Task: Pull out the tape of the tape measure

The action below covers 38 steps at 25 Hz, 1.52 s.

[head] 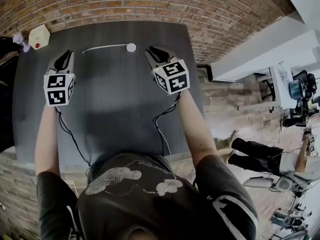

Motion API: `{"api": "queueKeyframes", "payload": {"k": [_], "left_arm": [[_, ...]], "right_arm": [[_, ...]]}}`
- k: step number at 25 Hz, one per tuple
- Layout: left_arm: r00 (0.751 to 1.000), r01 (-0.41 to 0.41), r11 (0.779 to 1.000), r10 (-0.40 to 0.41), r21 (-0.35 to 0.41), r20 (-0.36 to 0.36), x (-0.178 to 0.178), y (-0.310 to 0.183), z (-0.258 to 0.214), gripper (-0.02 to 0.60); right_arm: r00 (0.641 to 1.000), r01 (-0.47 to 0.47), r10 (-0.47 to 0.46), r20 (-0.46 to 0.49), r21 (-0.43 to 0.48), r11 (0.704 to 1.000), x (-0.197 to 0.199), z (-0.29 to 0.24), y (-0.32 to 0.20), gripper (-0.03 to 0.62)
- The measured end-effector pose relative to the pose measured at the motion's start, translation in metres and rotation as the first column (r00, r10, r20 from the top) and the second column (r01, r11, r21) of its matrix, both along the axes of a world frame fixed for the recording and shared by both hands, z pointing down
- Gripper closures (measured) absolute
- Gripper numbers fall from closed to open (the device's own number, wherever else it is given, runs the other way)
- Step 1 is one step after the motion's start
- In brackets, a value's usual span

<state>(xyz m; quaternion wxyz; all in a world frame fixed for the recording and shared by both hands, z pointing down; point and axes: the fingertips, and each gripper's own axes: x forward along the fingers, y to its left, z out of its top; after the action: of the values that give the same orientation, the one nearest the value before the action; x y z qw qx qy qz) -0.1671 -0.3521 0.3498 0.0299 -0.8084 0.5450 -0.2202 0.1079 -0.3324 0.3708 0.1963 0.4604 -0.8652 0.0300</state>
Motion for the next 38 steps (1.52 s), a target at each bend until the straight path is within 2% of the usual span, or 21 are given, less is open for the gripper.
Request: {"api": "queueKeyframes", "payload": {"k": [4,8,13,21,29,38], "left_arm": [[0.998,0.052,0.999,-0.052,0.011,-0.026,0.000,0.045,-0.014,0.565],[0.994,0.110,0.994,-0.110,0.002,-0.027,0.005,0.091,-0.013,0.572],[0.973,0.203,0.979,-0.203,-0.009,-0.106,0.001,0.152,-0.001,0.572],[0.946,0.270,0.959,-0.282,-0.088,-0.161,-0.002,0.221,0.042,0.572],[0.918,0.328,0.941,-0.337,-0.078,-0.208,-0.009,0.286,0.037,0.572],[0.891,0.383,0.921,-0.389,-0.073,-0.233,-0.009,0.415,0.039,0.572]], "right_arm": [[1.000,0.021,-0.021,0.015,0.043,0.999,-0.002,-0.018,0.029,0.543],[0.995,0.086,-0.088,0.051,0.042,0.995,-0.004,-0.020,0.058,0.557],[0.989,0.141,-0.144,0.037,0.073,0.987,-0.012,-0.011,0.082,0.565],[0.973,0.233,-0.233,-0.005,0.073,0.970,-0.034,-0.001,0.113,0.565],[0.964,0.267,-0.267,-0.007,0.043,0.963,-0.041,0.010,0.162,0.565],[0.953,0.300,-0.301,0.014,0.050,0.953,-0.051,0.006,0.264,0.565]]}}
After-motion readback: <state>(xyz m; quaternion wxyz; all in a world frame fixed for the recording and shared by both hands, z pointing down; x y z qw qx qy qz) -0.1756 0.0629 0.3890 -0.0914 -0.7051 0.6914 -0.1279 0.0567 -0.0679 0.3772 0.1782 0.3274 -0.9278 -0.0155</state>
